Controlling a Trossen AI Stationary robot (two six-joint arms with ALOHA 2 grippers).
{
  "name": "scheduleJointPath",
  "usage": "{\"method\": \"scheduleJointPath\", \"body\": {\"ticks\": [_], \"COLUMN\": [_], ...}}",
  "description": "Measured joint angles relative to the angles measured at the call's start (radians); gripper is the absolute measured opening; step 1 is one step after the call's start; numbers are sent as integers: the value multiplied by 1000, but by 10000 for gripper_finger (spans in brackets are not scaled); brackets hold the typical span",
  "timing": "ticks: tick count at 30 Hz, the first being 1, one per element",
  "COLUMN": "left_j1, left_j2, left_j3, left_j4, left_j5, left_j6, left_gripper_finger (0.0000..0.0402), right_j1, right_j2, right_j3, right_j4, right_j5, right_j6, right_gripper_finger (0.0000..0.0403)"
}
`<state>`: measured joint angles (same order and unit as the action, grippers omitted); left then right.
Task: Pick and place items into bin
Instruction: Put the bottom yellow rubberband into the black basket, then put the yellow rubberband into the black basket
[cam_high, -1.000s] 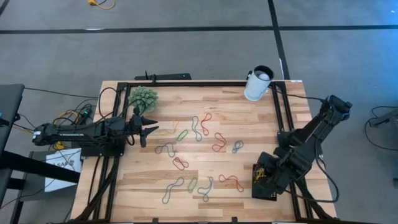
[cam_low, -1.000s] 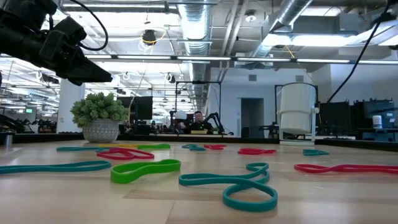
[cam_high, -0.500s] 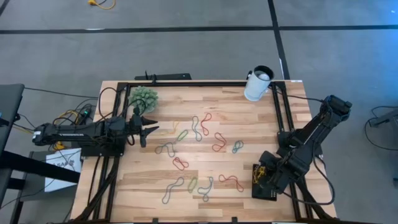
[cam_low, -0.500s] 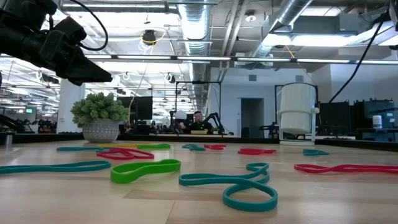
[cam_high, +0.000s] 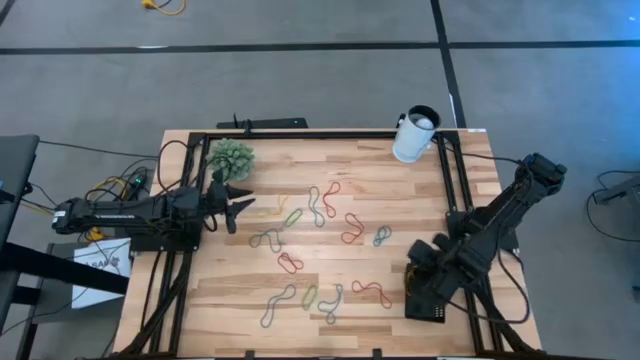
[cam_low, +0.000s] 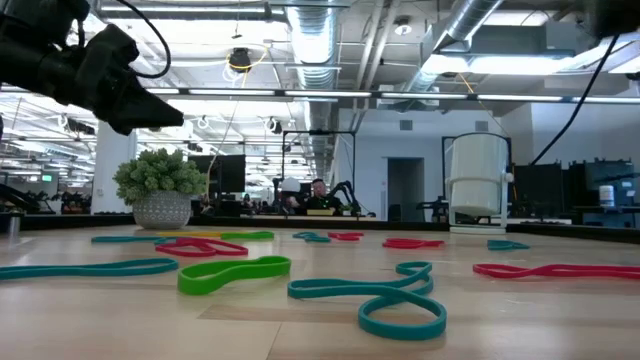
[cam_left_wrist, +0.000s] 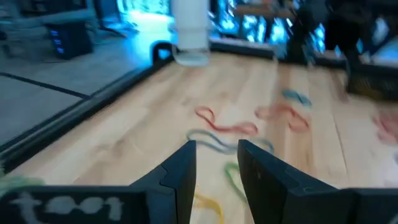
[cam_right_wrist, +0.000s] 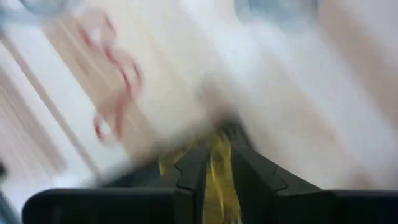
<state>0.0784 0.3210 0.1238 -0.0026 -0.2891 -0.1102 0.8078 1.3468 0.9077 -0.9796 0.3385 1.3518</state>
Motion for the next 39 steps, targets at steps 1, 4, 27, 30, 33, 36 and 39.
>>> {"method": "scheduleJointPath", "body": {"ticks": [1, 4, 27, 30, 33, 36, 39], "left_j1": [0, 0, 101, 120, 130, 130, 122], "left_j2": [0, 0, 626, 737, 828, 903, 964], "left_j3": [0, 0, 415, 417, 417, 417, 417], "left_j4": [20, 85, -158, -158, -153, -151, -149], "left_j5": [-23, -78, 25, 161, 188, 169, 181], "left_j6": [-10, -11, 187, 204, 189, 164, 154], "left_gripper_finger": [109, 109, 109, 109, 109, 109, 109], "right_j1": [-22, -92, -695, -736, -738, -737, -724], "right_j2": [0, 0, -310, -373, -385, -352, -292], "right_j3": [0, 0, 216, 99, -81, -250, -361], "right_j4": [31, 135, 410, 516, 708, 963, 1153], "right_j5": [53, 214, 92, -67, -158, -164, -153], "right_j6": [-72, -313, -1353, -1271, -1278, -1251, -1221], "right_gripper_finger": [68, 68, 65, 65, 65, 65, 65]}}
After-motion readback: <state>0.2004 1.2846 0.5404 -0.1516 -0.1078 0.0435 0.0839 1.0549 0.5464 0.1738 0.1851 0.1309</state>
